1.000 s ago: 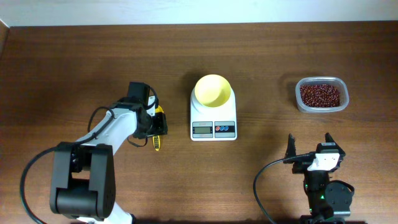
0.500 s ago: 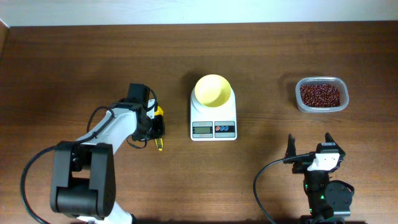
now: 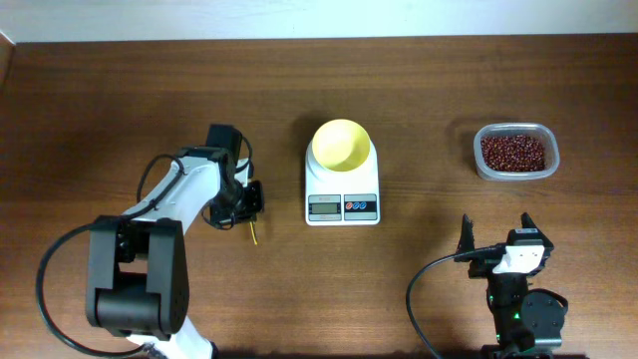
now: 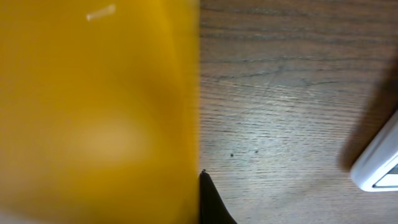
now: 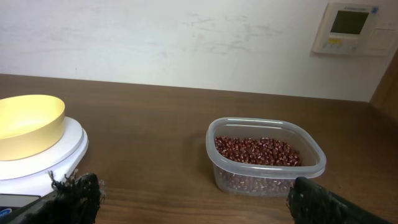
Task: Scoop item into bowl and weigh 50g on scale
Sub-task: 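Lift the yellow scoop with the left gripper and raise it upright, then bring the scoop over the scale and grasp its handle with the right gripper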
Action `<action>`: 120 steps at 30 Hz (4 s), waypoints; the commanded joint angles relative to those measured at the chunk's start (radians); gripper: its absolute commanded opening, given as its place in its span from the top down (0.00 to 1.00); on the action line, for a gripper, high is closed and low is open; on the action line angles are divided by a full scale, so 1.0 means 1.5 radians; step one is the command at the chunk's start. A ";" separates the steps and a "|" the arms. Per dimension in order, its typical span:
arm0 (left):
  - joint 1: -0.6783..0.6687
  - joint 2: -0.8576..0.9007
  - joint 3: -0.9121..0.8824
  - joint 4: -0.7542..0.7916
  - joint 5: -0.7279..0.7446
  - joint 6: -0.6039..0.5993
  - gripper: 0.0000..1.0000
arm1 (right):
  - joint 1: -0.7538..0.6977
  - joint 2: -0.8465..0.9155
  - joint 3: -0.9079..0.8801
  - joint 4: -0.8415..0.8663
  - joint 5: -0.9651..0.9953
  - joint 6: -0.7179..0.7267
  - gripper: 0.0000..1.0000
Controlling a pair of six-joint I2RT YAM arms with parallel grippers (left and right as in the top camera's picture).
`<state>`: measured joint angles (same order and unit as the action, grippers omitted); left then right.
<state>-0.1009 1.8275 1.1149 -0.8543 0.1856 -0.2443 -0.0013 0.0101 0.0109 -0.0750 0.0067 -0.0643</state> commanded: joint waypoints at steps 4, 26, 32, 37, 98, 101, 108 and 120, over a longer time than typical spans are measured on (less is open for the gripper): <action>-0.002 0.009 0.024 -0.008 0.006 -0.001 1.00 | -0.004 -0.003 -0.004 -0.005 -0.001 -0.002 0.01; -0.003 -0.489 0.135 -0.046 0.206 0.027 1.00 | -0.004 -0.003 -0.004 0.003 0.006 -0.025 0.01; -0.003 -0.489 0.134 -0.006 0.375 0.161 1.00 | -0.004 -0.003 -0.004 0.083 -0.272 0.041 0.01; -0.003 -0.488 0.134 0.007 0.388 0.161 1.00 | -0.004 -0.003 -0.004 0.279 -0.435 0.125 0.01; -0.350 -0.223 0.134 0.586 0.217 -0.620 1.00 | 0.120 0.657 0.321 0.637 -0.397 1.241 0.76; -0.350 -0.223 0.134 0.578 0.217 -0.620 1.00 | 0.119 0.657 0.321 0.637 -0.392 1.241 0.83; -0.350 -0.223 0.134 0.574 0.218 -0.620 1.00 | 0.119 0.657 0.321 0.637 -0.385 1.241 0.87; -0.350 -0.223 0.134 0.548 0.221 -0.619 0.05 | 0.119 0.657 0.321 0.637 -0.386 1.215 0.96</action>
<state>-0.6224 1.4841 1.3048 -0.0074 0.5186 -1.1748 0.1719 0.9943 0.4751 0.8749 -0.5835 1.8023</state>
